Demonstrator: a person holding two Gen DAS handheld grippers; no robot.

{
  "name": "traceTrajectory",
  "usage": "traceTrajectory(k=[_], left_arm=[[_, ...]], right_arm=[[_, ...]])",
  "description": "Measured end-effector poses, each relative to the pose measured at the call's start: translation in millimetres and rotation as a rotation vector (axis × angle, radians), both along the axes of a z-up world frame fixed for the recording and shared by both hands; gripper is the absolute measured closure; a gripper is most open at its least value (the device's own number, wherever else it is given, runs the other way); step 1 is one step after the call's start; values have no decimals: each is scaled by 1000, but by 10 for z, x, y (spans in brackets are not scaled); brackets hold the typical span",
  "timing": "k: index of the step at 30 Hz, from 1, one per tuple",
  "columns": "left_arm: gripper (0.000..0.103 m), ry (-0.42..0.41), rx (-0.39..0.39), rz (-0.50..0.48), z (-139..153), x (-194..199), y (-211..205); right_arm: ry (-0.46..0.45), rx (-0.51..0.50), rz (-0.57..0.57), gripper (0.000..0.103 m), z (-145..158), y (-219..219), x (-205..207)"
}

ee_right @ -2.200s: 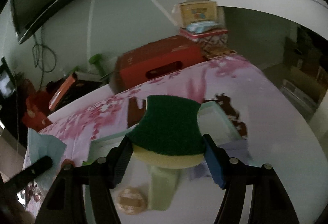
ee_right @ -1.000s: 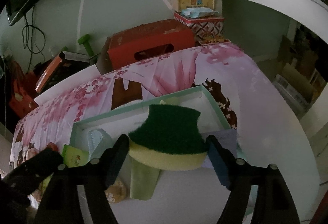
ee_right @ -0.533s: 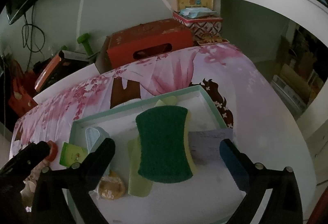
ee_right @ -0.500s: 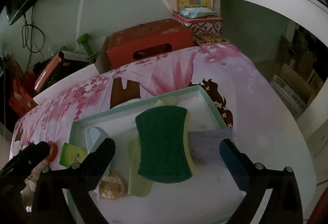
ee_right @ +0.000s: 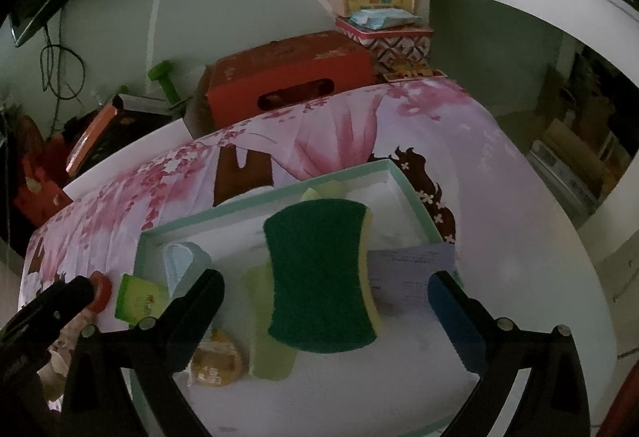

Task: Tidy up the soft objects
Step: 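Move both grippers back from the tray toward the remaining pile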

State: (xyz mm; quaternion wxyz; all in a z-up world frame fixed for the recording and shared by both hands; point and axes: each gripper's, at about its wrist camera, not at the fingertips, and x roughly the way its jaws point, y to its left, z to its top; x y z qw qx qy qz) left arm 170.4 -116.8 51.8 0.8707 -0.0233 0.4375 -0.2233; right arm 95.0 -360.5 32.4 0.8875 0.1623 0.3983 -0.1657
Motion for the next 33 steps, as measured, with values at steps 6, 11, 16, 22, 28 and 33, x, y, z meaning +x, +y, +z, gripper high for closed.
traceTrajectory(k=[6,11,16,22,28,33], left_arm=[[8,-21,6,49,114,-10,241],[8,-37,-2,135,203,-3,596],[8,-30,-1,234,203,-6,1016],[8,0,-32,377,145,-41,1621],[8,26,-25,514,70,-88,2144],[8,80,-13,545,-56,-99,2305]], right_arm=[[-41,1,51,0,91,175,31],[-98,19,102,0,192,379,67],[-138,42,177,0,267,656,125],[-175,68,304,0,328,1102,213],[-166,62,417,0,301,1568,310],[-141,75,521,0,206,2006,367]])
